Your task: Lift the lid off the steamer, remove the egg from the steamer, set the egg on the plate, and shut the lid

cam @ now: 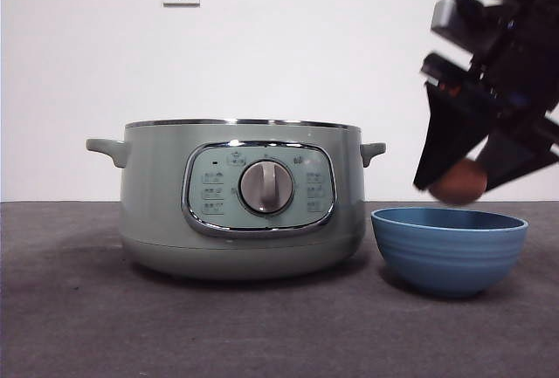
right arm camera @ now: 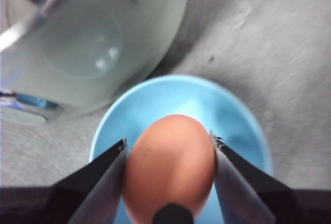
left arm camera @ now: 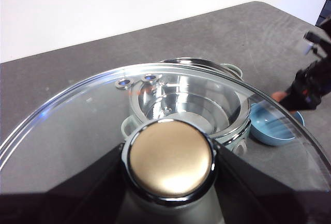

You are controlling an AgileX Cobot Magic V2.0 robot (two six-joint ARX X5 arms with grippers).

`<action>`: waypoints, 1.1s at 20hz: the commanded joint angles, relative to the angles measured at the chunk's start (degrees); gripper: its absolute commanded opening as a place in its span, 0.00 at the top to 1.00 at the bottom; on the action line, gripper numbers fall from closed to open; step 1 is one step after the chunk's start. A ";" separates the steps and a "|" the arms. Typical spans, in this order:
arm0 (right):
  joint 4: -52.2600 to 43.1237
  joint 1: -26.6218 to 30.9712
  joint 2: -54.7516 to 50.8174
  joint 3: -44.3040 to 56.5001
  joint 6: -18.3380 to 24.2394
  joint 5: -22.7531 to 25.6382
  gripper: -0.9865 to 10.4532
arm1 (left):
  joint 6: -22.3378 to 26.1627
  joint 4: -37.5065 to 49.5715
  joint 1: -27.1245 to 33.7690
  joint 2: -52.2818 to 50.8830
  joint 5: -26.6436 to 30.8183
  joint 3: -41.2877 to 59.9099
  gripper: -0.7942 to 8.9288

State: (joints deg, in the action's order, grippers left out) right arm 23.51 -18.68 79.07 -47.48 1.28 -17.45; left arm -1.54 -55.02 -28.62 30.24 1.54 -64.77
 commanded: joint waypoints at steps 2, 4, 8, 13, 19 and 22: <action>-2.89 -1.70 2.80 1.20 -0.79 -0.13 0.93 | -0.22 2.64 0.11 -0.59 -0.20 -0.42 0.93; -4.83 -2.51 5.20 1.20 -0.79 0.52 0.93 | -0.22 2.62 0.11 -0.59 -0.20 -0.42 0.93; -6.47 -3.23 10.49 1.20 -0.15 2.99 0.93 | -0.24 1.99 0.11 -0.59 -0.20 -0.42 0.93; -7.56 -3.74 12.44 1.20 -0.17 2.80 0.92 | -0.24 1.73 0.11 -0.59 -0.17 -0.42 0.93; -6.51 -4.70 12.44 1.18 -0.15 2.82 0.61 | -0.22 1.75 0.11 -0.59 -0.20 -0.42 0.93; -6.54 -4.74 12.41 1.18 -0.15 2.78 0.61 | -0.22 1.77 0.11 -0.35 -0.20 -0.42 0.93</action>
State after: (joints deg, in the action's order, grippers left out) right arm 16.62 -22.96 90.32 -47.16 1.28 -13.93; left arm -1.54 -55.99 -28.62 30.28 1.52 -64.77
